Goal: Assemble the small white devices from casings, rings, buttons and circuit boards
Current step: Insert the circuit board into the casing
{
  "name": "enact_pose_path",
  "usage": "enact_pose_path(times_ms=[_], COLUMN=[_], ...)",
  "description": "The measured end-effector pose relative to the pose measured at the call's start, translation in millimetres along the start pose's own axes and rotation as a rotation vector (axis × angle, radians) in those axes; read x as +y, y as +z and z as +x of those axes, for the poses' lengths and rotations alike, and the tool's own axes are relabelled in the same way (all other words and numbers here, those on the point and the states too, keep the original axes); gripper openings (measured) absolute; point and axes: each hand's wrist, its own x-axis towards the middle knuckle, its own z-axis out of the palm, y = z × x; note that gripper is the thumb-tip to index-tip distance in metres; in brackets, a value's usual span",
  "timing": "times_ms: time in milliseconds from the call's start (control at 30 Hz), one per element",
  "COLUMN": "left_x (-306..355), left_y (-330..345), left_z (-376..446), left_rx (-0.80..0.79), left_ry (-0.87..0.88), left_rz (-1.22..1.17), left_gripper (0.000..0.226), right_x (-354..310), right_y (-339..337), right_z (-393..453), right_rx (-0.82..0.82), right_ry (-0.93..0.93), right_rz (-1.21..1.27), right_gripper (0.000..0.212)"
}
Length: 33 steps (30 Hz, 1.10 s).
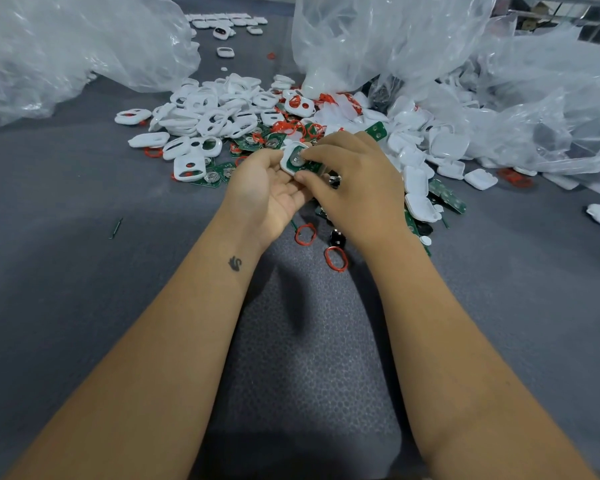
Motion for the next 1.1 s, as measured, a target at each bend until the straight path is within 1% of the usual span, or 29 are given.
enact_pose_path(times_ms=[167,300,367,467,533,633,767,933,1100], left_x=[0,-3,-4,-4,-4,-6,-6,-7,-7], left_y=[-2,-5,-7,-8,-8,-7,-7,-7,-8], left_z=[0,4,5,6,5,5,4,3,1], left_rx=[-0.02,-0.038,-0.041,-0.056,-0.085,-0.124,-0.13,-0.119,-0.096], left_ry=[0.013,0.109,0.137,0.131,0.13,0.13,0.118,0.115,0.208], left_rz=[0.017,0.14,0.151,0.182,0.235,0.273,0.291,0.34,0.601], left_gripper=[0.014,0.015,0.018,0.022,0.025,0.031,0.028,0.02,0.014], right_x=[0,0,-3,-4,-3,-4,-5,-5,-1], right_y=[3,7,8,3,1,1,-1,-5,-6], right_z=[-1,-1,-1,3,6,8,7,7,8], right_rx=[0.028,-0.024,-0.001,0.089,0.055,-0.019,-0.032,-0.026,0.016], right_ry=[0.036,0.084,0.179,0.427,0.569,0.67,0.731,0.789,0.804], right_rz=[0.055,0.124,0.254,0.451,0.592,0.785,0.93,1.019,0.953], right_gripper=[0.019,0.022,0.023,0.018,0.016,0.014,0.007,0.016,0.015])
